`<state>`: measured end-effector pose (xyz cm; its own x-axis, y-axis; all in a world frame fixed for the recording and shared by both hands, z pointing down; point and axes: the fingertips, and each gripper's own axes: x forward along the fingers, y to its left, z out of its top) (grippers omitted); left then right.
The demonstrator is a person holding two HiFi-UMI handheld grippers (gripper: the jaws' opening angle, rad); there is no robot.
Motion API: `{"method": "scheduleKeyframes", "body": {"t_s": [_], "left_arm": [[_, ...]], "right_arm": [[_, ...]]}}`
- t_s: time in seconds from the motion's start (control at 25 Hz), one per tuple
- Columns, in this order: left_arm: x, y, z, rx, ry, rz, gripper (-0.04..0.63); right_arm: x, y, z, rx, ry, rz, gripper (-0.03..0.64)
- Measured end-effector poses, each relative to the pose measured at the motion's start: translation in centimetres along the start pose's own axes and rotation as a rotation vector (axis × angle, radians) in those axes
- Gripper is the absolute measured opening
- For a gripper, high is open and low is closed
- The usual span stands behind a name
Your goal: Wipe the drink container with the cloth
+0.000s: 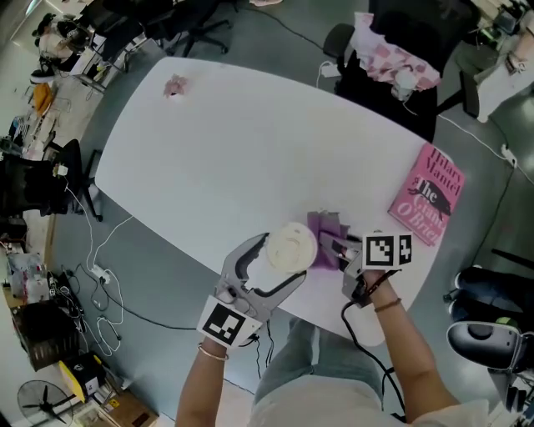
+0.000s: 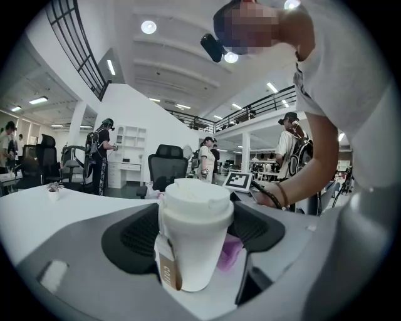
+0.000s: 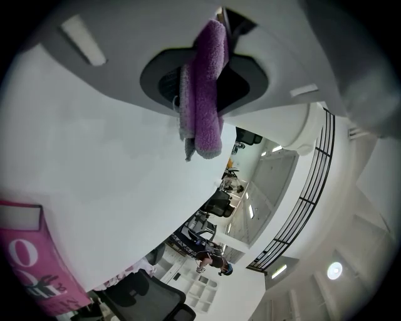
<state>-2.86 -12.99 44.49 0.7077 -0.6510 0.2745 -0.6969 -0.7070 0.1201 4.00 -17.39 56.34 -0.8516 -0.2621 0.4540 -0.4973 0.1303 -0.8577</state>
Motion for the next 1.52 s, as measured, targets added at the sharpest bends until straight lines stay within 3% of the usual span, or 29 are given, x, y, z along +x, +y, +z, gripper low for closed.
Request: {"method": "scheduleKeyframes", "body": {"t_s": [0.56,0.84,1.12,1.36,1.52], "left_arm": [[0.0,0.0,-0.3,0.001,0.010,0.035,0.373],[0.1,0.0,-0.1,-0.005,0.022,0.077,0.373],[0.0,-0.1,0.0,-0.010,-0.004,0.190,0.373],[0.0,-0.6,-0.2,-0.062,0.009,0.328,0.373],[0.0,-0.8,-0.4,-0.091,0.020,0.393,0.373]], "right_arm": [[1.4,-2.7,-0.9,-0.032,0.012,-0.159,0.069],[1.3,-3.0,-0.9,-0.019,-0.012,-0.175,0.069],[-2.1,-1.1,-0.6,0.024,-0.142,-0.112,0.069],[-6.3,1.2,-1.9,-0.013,-0.253,-0.077,0.069],[-8.0,3.1,-3.2,0.007,-0.310,-0.004,0.069]]}}
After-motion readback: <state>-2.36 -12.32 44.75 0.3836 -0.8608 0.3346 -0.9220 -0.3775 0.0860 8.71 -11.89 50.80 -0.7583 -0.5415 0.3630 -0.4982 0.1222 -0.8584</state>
